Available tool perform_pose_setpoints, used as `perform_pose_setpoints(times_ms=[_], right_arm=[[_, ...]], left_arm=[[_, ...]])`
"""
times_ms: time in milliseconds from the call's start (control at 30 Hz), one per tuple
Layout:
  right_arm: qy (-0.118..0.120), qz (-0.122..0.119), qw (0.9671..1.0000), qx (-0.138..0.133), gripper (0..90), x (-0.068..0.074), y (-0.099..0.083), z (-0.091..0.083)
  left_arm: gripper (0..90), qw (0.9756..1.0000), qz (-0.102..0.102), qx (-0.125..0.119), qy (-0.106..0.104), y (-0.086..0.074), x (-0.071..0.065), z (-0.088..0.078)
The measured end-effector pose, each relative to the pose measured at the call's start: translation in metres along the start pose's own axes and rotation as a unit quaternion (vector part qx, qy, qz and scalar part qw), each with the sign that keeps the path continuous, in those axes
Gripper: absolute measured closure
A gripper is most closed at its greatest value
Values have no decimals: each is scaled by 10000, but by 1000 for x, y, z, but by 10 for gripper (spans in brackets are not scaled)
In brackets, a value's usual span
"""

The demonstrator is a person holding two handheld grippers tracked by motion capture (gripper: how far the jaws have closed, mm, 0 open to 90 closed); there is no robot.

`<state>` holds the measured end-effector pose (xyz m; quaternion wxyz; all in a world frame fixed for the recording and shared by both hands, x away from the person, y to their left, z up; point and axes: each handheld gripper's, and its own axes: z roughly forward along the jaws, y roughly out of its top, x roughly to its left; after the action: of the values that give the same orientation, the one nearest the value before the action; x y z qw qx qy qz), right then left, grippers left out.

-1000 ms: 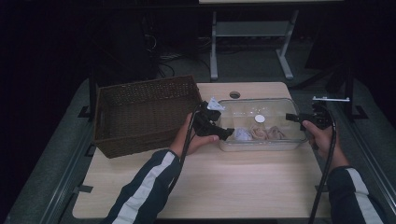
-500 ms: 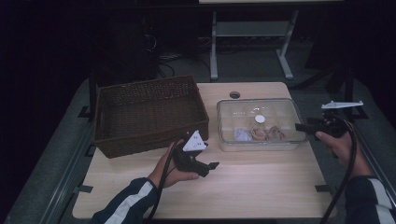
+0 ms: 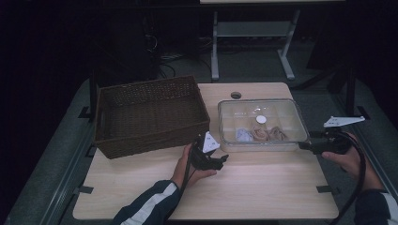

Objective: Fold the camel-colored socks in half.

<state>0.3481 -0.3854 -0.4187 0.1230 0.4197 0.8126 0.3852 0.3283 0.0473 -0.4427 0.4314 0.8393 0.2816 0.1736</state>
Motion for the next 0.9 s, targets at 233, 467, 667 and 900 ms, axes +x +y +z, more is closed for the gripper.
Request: perform_pose_setpoints(times_ms=[233,467,667,900], right_arm=[[-129,-61,9992,-383,261,2,2,-1],[-67,-63,9994,-326,221,1,0,2],[-92,-109,9994,-316,238,1,-1,0],[-184,-267,9991,-266,233,4,0,1]], left_arm=[[348,9984,-421,-184,317,9,13,8],[341,9987,-369,-247,247,9,12,11],[301,9988,-292,-360,-178,10,6,4],[280,9985,-408,-366,22,11,12,8]])
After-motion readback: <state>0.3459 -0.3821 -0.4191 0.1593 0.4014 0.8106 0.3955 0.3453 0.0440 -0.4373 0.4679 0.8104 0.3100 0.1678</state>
